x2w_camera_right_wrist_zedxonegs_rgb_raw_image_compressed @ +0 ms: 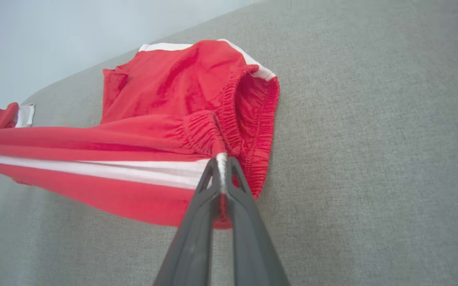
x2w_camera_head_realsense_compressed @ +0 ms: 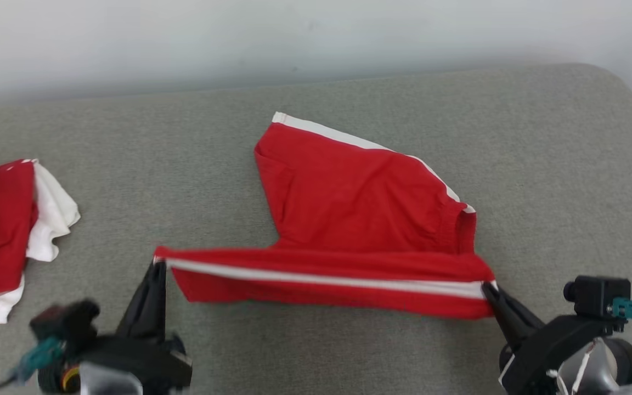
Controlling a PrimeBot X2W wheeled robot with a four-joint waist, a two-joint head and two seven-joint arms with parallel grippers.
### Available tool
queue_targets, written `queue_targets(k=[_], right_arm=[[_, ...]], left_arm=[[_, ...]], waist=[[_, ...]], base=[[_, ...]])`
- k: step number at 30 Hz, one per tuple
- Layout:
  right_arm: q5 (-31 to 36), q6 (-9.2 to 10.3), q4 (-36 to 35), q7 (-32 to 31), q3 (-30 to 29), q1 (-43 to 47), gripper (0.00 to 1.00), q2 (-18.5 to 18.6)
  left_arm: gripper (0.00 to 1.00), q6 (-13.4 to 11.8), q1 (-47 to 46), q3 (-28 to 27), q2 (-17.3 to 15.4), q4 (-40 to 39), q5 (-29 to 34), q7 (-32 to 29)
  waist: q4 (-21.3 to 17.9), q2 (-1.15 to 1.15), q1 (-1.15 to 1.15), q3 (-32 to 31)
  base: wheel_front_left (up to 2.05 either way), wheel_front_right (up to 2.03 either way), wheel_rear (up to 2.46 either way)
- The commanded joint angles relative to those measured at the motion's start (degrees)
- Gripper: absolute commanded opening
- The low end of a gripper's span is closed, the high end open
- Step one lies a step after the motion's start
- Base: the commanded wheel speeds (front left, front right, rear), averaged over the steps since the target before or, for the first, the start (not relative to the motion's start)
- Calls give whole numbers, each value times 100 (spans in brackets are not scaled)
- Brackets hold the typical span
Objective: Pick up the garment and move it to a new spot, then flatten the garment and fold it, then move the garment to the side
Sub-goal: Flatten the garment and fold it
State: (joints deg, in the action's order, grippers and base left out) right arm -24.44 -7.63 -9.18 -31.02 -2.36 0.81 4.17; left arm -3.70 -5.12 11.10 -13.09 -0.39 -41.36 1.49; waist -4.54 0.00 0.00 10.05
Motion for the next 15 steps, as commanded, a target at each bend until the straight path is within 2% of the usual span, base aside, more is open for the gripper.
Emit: queue_targets(k=[1,6,15], right_arm=[[42,24,53,80,-25,-94,0,3],[93,19,346,445,128,-683,0,-69],[-38,19,1002,1211,419,-1548,0,-123]], left_arm=[[0,-60,-222,31,-129,108,241,27],[0,-118,-1309,369,-188,744,840,-26],[0,5,-2881,608,-313,1767,1368,19]], waist=[[-127,0,0,95],[-420,0,0,332],[-833,0,0,893]], base=[[0,0,0],[0,0,0],[0,0,0]])
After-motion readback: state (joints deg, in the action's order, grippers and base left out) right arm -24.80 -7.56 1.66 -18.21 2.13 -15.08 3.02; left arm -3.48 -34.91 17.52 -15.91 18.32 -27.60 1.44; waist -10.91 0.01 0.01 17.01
